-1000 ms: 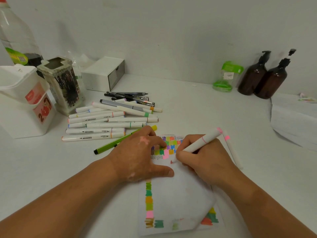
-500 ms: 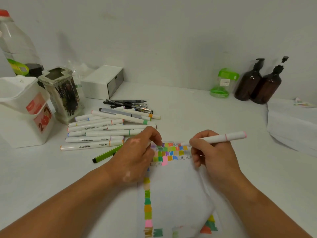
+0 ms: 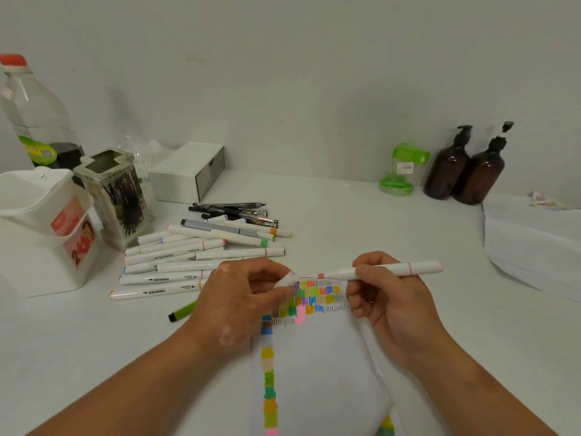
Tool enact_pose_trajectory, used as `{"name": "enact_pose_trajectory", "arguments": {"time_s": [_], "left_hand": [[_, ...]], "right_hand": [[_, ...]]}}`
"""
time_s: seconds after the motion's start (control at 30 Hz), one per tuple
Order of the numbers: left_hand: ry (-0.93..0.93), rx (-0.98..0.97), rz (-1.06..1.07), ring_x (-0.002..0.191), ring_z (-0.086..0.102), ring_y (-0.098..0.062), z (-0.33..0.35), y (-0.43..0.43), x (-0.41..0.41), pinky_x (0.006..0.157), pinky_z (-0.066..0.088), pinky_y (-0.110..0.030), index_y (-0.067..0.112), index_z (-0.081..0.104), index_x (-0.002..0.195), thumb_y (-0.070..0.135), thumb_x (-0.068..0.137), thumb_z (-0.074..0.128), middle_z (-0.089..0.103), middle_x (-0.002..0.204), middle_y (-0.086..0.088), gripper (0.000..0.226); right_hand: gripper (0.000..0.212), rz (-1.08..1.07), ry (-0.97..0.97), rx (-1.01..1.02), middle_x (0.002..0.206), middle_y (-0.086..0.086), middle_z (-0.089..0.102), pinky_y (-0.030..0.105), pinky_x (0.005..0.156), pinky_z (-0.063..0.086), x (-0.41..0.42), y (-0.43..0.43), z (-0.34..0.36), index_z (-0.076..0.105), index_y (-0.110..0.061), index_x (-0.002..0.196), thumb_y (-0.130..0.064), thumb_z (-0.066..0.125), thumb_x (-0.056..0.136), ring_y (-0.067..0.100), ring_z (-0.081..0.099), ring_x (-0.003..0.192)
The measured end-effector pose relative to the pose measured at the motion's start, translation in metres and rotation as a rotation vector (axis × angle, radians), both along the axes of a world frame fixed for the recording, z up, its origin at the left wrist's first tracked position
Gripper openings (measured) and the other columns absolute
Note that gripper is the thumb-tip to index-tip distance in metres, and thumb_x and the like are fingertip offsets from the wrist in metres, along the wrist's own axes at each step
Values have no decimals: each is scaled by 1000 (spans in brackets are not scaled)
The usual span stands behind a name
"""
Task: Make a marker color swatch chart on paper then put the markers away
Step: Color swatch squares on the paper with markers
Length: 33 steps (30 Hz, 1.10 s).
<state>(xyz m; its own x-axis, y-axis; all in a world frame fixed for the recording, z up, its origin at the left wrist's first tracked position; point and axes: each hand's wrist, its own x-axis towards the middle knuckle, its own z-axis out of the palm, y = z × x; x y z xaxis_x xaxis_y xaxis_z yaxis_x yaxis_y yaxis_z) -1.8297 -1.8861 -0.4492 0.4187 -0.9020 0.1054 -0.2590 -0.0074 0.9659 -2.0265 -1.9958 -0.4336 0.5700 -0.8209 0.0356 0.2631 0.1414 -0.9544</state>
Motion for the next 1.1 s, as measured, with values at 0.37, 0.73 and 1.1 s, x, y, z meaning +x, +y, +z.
{"name": "enact_pose_trajectory", "arguments": {"time_s": [0.37, 0.73, 1.1], "left_hand": [[-179, -8, -80, 88, 71, 0, 1, 5, -8, 73, 52, -10, 42, 74, 105, 29, 85, 74, 74, 93, 22, 24], [-220, -145, -169, 78, 71, -7, 4, 10, -10, 68, 53, -13, 34, 73, 111, 44, 86, 58, 73, 81, 11, 31], [-151, -83, -162, 72, 67, -7, 1, 7, -13, 72, 57, -26, 39, 72, 104, 43, 94, 58, 72, 76, 5, 18]], "right_hand": [[9, 46, 105, -203, 67, 14, 68, 26, 49, 49, 2, 7, -1, 72, -14, 77, -10, 78, 83, 21, 60, 54], [19, 82, 114, -237, 73, 21, 70, 29, 57, 55, -1, 10, 4, 78, -13, 86, -22, 89, 74, 25, 67, 61], [15, 53, 171, -196, 74, 15, 73, 25, 58, 56, 4, 15, 7, 77, -18, 91, -20, 84, 79, 20, 69, 63]]}}
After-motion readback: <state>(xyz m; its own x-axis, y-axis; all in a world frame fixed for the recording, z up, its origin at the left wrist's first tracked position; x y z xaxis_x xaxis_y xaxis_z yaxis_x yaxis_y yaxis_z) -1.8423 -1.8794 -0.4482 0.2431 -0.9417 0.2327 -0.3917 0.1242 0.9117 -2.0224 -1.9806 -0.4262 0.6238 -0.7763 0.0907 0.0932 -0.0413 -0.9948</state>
